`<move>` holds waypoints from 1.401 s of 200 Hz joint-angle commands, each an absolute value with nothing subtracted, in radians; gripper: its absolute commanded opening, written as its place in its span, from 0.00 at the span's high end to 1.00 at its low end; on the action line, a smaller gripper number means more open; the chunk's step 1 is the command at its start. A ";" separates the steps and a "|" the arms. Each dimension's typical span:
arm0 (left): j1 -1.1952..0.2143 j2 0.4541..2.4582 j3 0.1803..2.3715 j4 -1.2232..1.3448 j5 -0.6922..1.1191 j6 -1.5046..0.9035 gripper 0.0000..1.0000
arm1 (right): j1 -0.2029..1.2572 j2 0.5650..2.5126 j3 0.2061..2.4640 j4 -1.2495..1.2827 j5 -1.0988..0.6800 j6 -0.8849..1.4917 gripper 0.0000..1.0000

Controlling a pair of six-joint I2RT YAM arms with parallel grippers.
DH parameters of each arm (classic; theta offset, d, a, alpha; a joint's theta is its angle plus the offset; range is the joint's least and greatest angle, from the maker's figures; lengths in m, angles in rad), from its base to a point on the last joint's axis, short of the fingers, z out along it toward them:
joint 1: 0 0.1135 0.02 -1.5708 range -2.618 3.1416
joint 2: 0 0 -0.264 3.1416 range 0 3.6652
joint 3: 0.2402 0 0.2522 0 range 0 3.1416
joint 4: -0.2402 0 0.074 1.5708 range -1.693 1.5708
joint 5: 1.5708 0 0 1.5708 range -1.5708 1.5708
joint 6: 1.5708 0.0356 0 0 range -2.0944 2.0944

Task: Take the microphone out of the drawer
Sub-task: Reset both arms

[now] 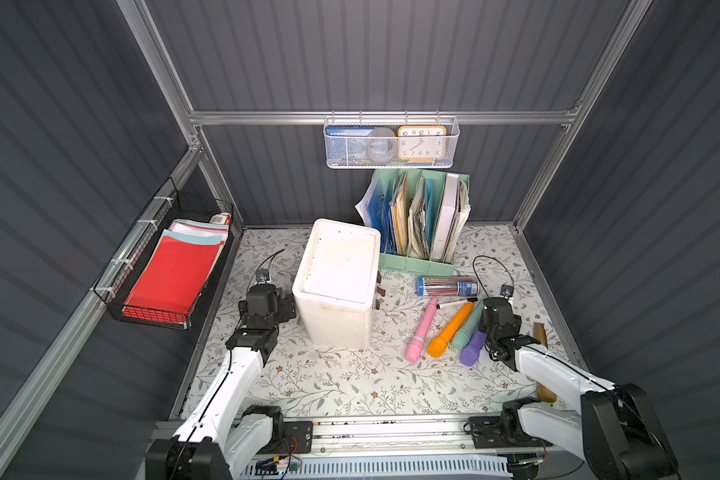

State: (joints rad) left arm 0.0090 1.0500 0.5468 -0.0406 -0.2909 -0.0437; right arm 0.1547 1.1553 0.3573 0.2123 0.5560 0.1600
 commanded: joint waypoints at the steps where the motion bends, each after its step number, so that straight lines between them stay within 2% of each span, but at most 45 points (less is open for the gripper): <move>1: 0.064 1.122 0.451 0.284 -0.190 -0.021 0.01 | 0.130 1.196 0.333 0.587 0.459 0.071 0.41; 21: 0.096 1.244 0.376 0.512 -0.137 -0.057 0.01 | 0.126 1.267 0.332 0.699 0.414 0.030 0.42; 37: 0.101 1.363 0.385 0.613 -0.164 -0.051 0.01 | 0.118 1.338 0.338 0.793 0.402 0.006 0.42; 44: 0.104 1.386 0.415 0.577 -0.173 -0.057 0.01 | 0.109 1.383 0.349 0.809 0.391 0.020 0.42; 55: 0.104 1.416 0.393 0.729 -0.161 -0.041 0.01 | 0.104 1.442 0.364 0.852 0.378 0.015 0.42; 82: 0.112 1.454 0.425 0.717 -0.175 -0.006 0.01 | 0.087 1.470 0.416 0.769 0.352 0.034 0.41; 97: 0.114 1.417 0.367 0.780 -0.142 0.003 0.01 | 0.045 1.501 0.408 0.793 0.295 0.071 0.34; 111: 0.114 1.390 0.322 0.839 -0.146 0.000 0.01 | 0.041 1.571 0.355 1.008 0.274 0.039 0.30; 117: 0.114 1.380 0.308 0.858 -0.144 0.001 0.01 | 0.042 1.582 0.347 1.041 0.250 0.025 0.22; 126: 0.114 1.369 0.290 0.880 -0.136 0.009 0.01 | 0.043 1.561 0.361 0.990 0.254 0.034 0.11; 144: 0.114 1.354 0.284 0.877 -0.113 0.001 0.01 | 0.026 1.507 0.413 0.786 0.240 0.072 0.01; 156: 0.112 1.345 0.289 0.841 -0.058 -0.048 0.01 | 0.020 1.532 0.401 0.854 0.244 0.063 0.01; 164: 0.112 1.367 0.261 0.949 -0.024 -0.119 0.01 | 0.020 1.532 0.396 0.860 0.244 0.065 0.01; 171: 0.101 1.408 0.274 0.984 -0.003 -0.075 0.01 | 0.020 1.523 0.402 0.833 0.242 0.071 0.01; 192: 0.079 1.579 0.316 1.085 -0.104 -0.048 0.01 | 0.019 1.517 0.402 0.823 0.238 0.072 0.01; 203: 0.060 1.540 0.330 0.980 -0.108 -0.080 0.01 | 0.019 1.515 0.403 0.816 0.237 0.075 0.01; 216: 0.060 1.556 0.257 1.154 -0.157 -0.092 0.01 | 0.018 1.514 0.404 0.813 0.237 0.074 0.01; 236: 0.057 1.556 0.271 1.137 -0.192 -0.103 0.01 | 0.018 1.513 0.403 0.813 0.237 0.073 0.01; 248: 0.053 1.548 0.337 0.982 -0.180 -0.096 0.01 | 0.019 1.514 0.404 0.813 0.237 0.073 0.01; 280: 0.046 1.557 0.325 1.028 -0.184 -0.084 0.01 | 0.018 1.517 0.408 0.809 0.236 0.075 0.01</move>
